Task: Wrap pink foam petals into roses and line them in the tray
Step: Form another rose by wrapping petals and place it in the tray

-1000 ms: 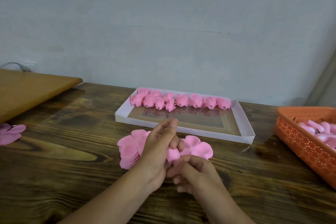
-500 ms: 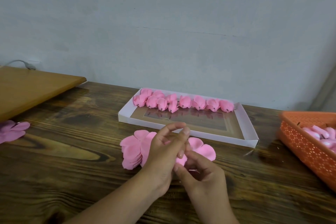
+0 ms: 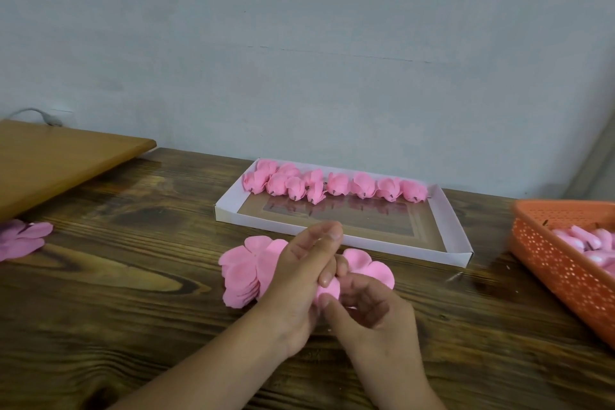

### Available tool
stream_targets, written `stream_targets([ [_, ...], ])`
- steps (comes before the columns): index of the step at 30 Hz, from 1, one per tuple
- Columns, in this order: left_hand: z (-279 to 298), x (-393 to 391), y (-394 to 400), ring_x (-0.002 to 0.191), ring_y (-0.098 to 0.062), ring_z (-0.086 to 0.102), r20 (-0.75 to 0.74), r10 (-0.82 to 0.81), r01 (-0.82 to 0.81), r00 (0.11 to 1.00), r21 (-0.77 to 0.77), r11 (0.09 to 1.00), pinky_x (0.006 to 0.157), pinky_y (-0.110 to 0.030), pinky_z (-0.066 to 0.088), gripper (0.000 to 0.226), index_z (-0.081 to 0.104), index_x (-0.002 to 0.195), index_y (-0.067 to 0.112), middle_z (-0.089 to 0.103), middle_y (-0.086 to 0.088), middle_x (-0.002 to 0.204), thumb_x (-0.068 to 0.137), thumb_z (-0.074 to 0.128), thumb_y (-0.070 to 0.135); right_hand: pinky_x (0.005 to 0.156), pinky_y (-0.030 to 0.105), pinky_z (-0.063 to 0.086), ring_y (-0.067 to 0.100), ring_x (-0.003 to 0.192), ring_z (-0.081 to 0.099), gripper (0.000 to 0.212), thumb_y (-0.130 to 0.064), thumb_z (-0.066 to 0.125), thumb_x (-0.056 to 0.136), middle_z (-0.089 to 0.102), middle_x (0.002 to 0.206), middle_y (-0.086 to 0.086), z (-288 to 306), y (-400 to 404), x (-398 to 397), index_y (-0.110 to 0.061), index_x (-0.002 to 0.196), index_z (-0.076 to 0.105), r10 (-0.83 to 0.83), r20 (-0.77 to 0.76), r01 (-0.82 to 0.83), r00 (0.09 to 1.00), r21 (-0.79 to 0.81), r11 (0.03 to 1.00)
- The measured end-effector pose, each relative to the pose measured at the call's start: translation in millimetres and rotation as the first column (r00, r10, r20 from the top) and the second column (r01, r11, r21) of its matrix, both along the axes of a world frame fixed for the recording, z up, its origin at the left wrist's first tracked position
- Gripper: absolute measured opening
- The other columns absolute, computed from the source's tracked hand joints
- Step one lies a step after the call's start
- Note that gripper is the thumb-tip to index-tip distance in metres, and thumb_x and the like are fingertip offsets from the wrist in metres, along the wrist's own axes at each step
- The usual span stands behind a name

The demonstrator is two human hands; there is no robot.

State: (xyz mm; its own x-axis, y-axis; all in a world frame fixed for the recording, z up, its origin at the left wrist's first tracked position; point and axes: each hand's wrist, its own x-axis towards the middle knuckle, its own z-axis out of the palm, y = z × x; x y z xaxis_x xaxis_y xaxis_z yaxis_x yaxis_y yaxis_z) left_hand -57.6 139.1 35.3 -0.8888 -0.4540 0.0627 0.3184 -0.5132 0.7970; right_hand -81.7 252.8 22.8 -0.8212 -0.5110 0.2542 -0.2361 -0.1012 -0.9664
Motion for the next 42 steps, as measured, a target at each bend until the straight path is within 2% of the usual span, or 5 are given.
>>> stream_targets([
  [5,-2,-1,-1,0.054,-0.012,0.054,0.028,0.051,-0.052,0.998,0.049,0.997,0.062,-0.031,0.051,0.010,0.078,0.081,0.030,0.036,0.004,0.044,0.072,0.077,0.033,0.068,0.016,0.056,0.005,0.073,0.071,0.039,-0.011,0.083,0.074,0.074,0.079,-0.012,-8,-4,4,-0.043,0.092,0.070,-0.081,-0.155,0.095,0.985,0.089,0.991],
  [13,3,3,-1,0.060,-0.009,0.058,-0.059,-0.043,0.041,0.997,-0.022,0.999,0.056,-0.021,0.051,0.010,0.076,0.080,0.026,0.038,0.004,0.038,0.075,0.075,0.036,0.074,0.025,0.058,0.019,0.089,0.073,0.028,-0.017,0.080,0.066,0.076,0.089,0.011,5,6,-10,-0.013,0.093,0.080,0.413,0.399,-0.336,0.819,-0.251,0.908],
  [23,0,0,5,0.056,-0.011,0.058,0.017,0.069,-0.069,0.997,-0.019,0.997,0.054,-0.029,0.050,0.014,0.076,0.079,0.027,0.037,0.001,0.042,0.067,0.078,0.034,0.059,0.016,0.055,0.003,0.072,0.069,0.028,-0.018,0.081,0.068,0.070,0.087,-0.014,-19,-5,2,-0.032,0.090,0.072,-0.213,-0.516,0.241,0.830,-0.012,0.970],
  [31,5,5,-2,0.066,-0.011,0.064,-0.040,-0.025,0.025,0.999,0.017,1.000,0.051,-0.025,0.053,0.010,0.075,0.084,0.025,0.036,0.004,0.038,0.078,0.073,0.032,0.076,0.022,0.057,0.012,0.086,0.074,0.021,-0.035,0.074,0.072,0.078,0.089,0.002,10,4,-3,-0.032,0.092,0.078,0.265,0.222,-0.257,0.938,-0.065,0.964],
  [42,-1,1,7,0.066,-0.015,0.065,-0.003,0.006,-0.006,1.000,-0.045,0.999,0.065,-0.037,0.058,0.018,0.078,0.083,0.029,0.042,-0.001,0.040,0.066,0.080,0.034,0.067,0.023,0.058,0.014,0.077,0.073,0.032,-0.010,0.078,0.080,0.075,0.089,-0.006,-8,1,1,-0.037,0.097,0.073,-0.042,-0.198,0.049,0.979,0.028,0.998],
])
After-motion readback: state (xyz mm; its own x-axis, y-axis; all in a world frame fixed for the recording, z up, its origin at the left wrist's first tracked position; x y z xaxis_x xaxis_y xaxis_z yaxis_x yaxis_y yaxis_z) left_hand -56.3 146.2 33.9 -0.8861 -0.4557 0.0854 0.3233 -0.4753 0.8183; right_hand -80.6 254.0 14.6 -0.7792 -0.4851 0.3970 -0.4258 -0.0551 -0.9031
